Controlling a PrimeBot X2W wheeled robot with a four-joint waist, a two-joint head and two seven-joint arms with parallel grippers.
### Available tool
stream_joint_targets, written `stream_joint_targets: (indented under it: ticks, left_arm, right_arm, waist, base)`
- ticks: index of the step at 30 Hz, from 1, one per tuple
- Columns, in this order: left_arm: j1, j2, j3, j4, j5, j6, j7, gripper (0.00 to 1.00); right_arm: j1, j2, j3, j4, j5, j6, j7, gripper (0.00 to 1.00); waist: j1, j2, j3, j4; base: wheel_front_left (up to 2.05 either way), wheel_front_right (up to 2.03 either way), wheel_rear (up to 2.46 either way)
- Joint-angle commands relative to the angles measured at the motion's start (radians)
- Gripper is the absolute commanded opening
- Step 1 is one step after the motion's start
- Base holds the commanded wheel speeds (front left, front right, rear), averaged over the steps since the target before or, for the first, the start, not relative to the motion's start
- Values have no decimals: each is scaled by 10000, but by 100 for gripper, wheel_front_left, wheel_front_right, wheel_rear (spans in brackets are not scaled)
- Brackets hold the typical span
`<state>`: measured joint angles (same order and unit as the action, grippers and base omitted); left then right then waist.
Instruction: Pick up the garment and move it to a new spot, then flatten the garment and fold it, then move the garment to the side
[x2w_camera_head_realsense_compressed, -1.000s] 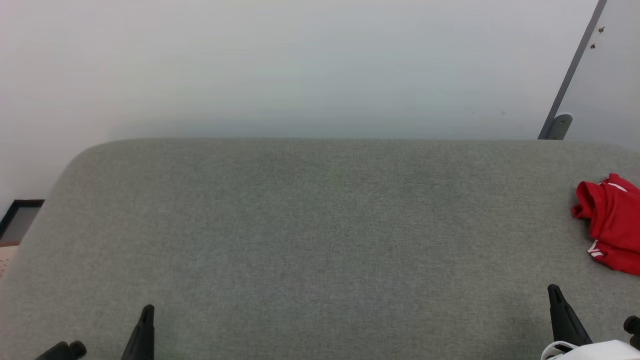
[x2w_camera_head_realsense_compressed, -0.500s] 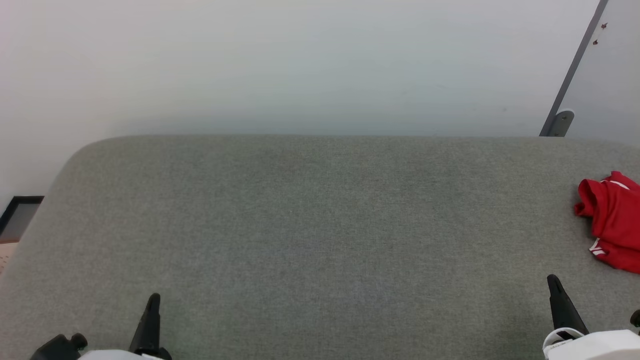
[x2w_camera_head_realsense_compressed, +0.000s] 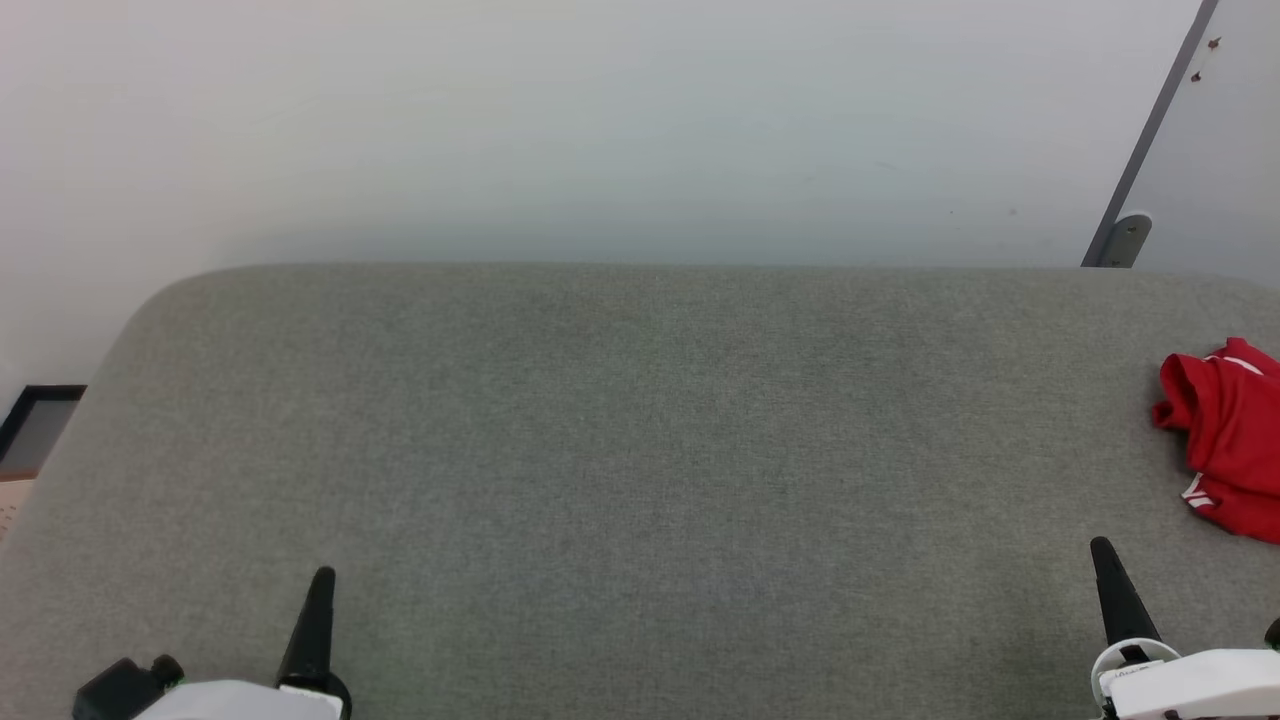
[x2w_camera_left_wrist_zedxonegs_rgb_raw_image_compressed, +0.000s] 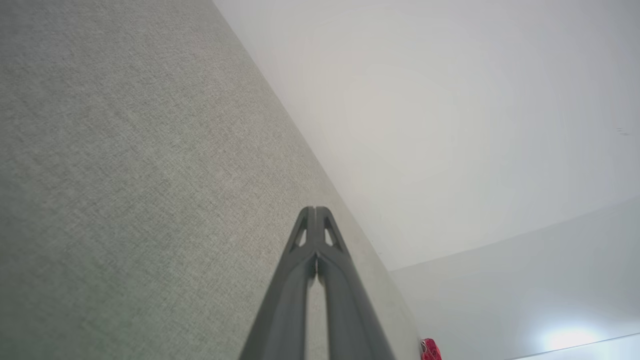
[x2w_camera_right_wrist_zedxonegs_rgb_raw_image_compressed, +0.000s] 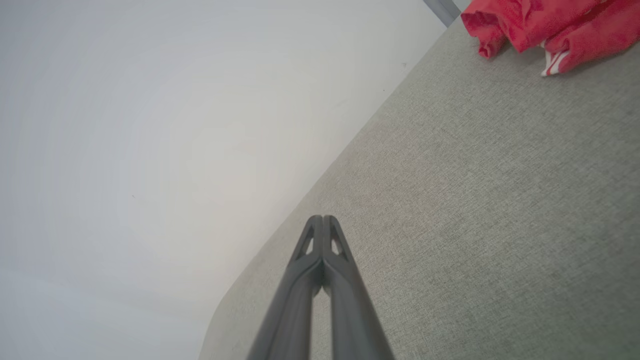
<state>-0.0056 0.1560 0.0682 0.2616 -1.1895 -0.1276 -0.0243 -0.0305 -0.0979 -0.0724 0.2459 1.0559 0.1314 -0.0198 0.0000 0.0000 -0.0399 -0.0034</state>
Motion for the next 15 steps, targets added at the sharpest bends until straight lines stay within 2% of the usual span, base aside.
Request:
stream_joint_targets:
  ticks: [1, 15]
  left_arm:
    - [-221, -1, 63, -116, -179, -28, 57, 0]
    - [-452, -294, 184, -134, -1280, -34, 430, 0]
  right_arm:
    - [-218, -5, -60, -96, 228, -6, 38, 0]
    - [-388, 133, -160, -78, 1707, -8, 397, 0]
  waist:
    - [0, 0, 7, 1]
    - [0, 0, 101, 9]
  base:
    - [0, 0, 0]
    - [0, 0, 0]
